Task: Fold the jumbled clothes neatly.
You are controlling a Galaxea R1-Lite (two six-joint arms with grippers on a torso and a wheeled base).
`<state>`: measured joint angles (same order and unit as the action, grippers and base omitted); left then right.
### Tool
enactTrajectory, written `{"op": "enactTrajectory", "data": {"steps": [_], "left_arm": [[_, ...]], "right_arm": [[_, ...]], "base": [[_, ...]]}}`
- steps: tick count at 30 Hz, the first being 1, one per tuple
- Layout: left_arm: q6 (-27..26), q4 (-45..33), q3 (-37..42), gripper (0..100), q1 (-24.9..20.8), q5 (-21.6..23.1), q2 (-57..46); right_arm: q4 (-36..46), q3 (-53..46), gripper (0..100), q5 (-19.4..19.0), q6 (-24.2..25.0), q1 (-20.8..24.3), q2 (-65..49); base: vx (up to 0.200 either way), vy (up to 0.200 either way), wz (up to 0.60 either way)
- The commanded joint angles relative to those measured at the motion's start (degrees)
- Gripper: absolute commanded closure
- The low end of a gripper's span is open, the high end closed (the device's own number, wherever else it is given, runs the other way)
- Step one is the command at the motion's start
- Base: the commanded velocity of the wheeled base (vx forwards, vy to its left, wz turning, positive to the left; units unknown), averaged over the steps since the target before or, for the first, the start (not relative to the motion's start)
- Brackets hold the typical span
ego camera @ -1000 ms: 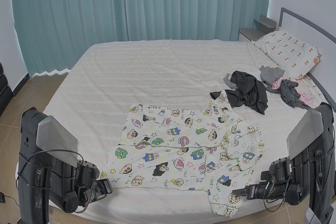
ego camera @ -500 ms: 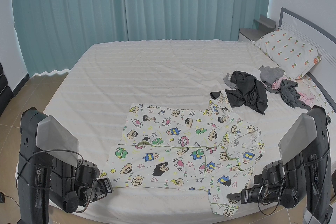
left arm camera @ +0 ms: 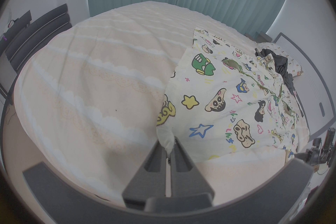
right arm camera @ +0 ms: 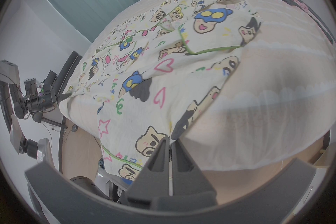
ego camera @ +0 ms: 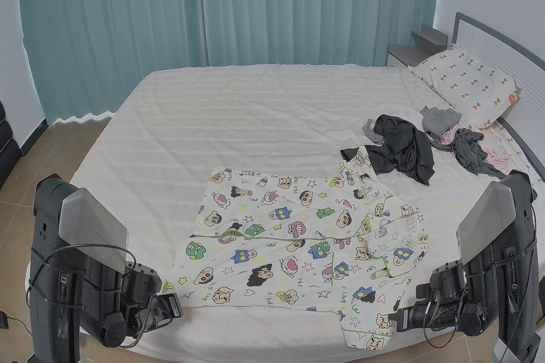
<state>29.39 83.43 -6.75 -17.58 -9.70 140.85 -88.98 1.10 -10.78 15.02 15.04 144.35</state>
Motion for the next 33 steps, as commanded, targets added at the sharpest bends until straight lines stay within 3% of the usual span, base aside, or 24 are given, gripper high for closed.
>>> {"op": "enactTrajectory", "data": {"steps": [1,6,15,27,28,29,30,33], "left_arm": [[-2.0,0.1,2.3,100,-0.9,0.0,-0.1],[-3.2,0.7,4.3,100,-1.8,0.0,-0.1],[-3.7,0.6,6.6,100,-2.7,0.1,0.0],[-3.2,0.2,6.7,100,-3.5,0.5,0.1],[-3.1,0.2,6.7,0,-3.5,0.5,0.1],[-3.1,0.3,6.7,0,-3.5,0.5,0.1],[-2.9,0.3,6.7,0,-3.5,0.5,0.1],[-1.5,0.5,6.7,0,-3.3,0.5,0.1]], "right_arm": [[0.4,-1.1,100,0.1,-3.3,-3.8,0.0],[4.0,-1.1,100,0.1,-6.0,-6.1,-1.0],[11.5,-1.1,100,0.1,-7.5,-6.1,-5.3],[12.5,-1.1,100,0.1,-7.5,-6.3,-5.5],[12.5,-1.1,100,0.2,-7.6,-6.3,-5.5],[12.5,-1.1,100,0.2,-7.6,-6.3,-5.5],[12.5,-1.1,0,0.6,-7.8,-6.2,-5.4],[12.5,-1.1,0,1.2,-7.8,-6.2,-5.7]], "base": [[0.000,0.000,0.00],[0.000,0.000,0.00],[0.000,0.000,0.00],[0.000,0.000,0.00],[0.000,0.000,0.00],[0.000,0.000,0.00],[0.000,0.000,0.00],[0.000,0.000,0.00]]}}
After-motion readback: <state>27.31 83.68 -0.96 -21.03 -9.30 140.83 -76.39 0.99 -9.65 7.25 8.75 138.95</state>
